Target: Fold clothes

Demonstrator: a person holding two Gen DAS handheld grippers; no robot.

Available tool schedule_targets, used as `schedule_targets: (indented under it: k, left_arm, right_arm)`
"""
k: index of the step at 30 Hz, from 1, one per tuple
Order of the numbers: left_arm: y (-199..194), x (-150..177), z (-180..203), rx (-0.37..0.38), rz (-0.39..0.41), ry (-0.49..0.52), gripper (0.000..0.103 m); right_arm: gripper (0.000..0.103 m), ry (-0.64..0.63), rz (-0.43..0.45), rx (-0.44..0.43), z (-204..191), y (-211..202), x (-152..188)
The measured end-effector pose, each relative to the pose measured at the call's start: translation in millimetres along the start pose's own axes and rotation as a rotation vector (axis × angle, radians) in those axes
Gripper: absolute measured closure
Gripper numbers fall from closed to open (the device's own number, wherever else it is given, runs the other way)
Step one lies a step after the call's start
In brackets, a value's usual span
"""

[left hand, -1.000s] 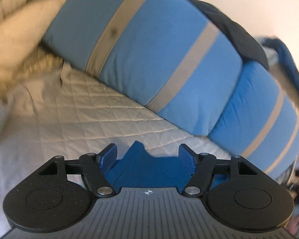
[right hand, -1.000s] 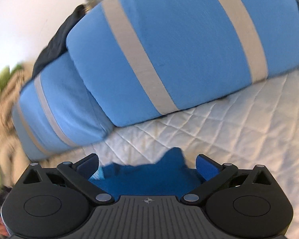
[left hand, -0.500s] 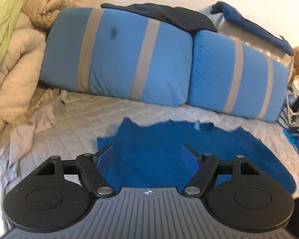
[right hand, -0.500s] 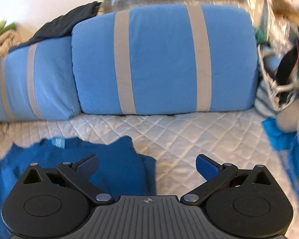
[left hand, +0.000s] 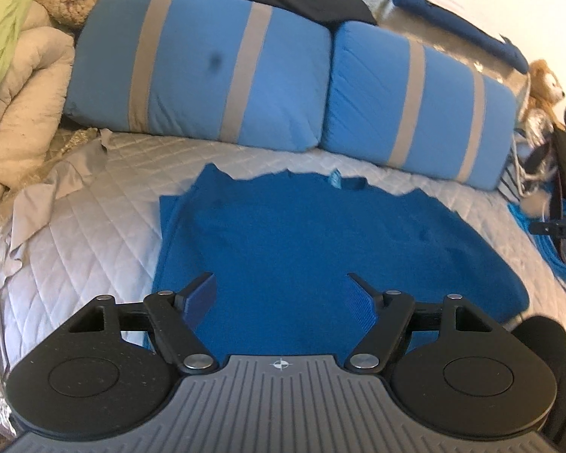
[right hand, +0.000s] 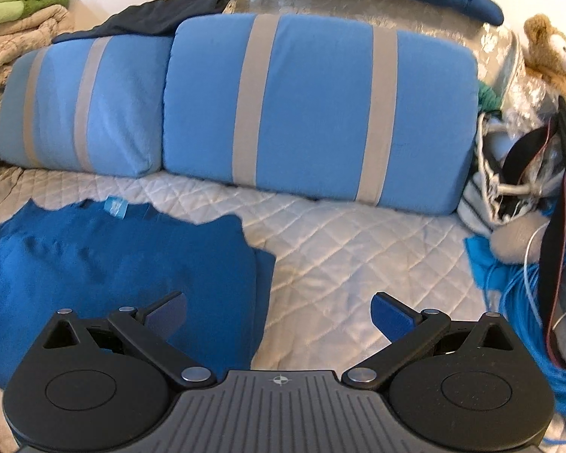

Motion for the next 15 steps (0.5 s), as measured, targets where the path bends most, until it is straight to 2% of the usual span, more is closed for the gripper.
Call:
schedule_targets:
  k: [5,9,12,15]
  left_arm:
    - [-0.5,20.9,14.6,0.001,-0.022,0.041,0.03]
    - [3.9,35.3,21.4,-0.006,-0.033,0.05,0.03]
    - [9.7,42.7,23.0,-0.032,-0.029,0.036,0.03]
    - [15.0,47.7,25.1,-0.076,-0.022,0.049,0.03]
  right_arm:
    - [0.0,0.057,-0.076,-0.09,7.2,3.6,27.8]
    - [0.0,0.074,-0.113,-0.126,9.6,4.7,46.8]
    - [0.0,0.1,-0.141,-0.16,12.4,4.9,58.3]
    - [0.0,0.198,-0.184,-0.229,21.6,7.5,70.0]
Point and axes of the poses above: each gripper's, at about its wrist camera, not at the fingertips, and y roughly the way its jaws point, z to its right, x to its underside, the point moved 5 cm from there along y, roughly the way its jaws point, and after that the axes turned 5 degrees about z, right-handed, at the moved point
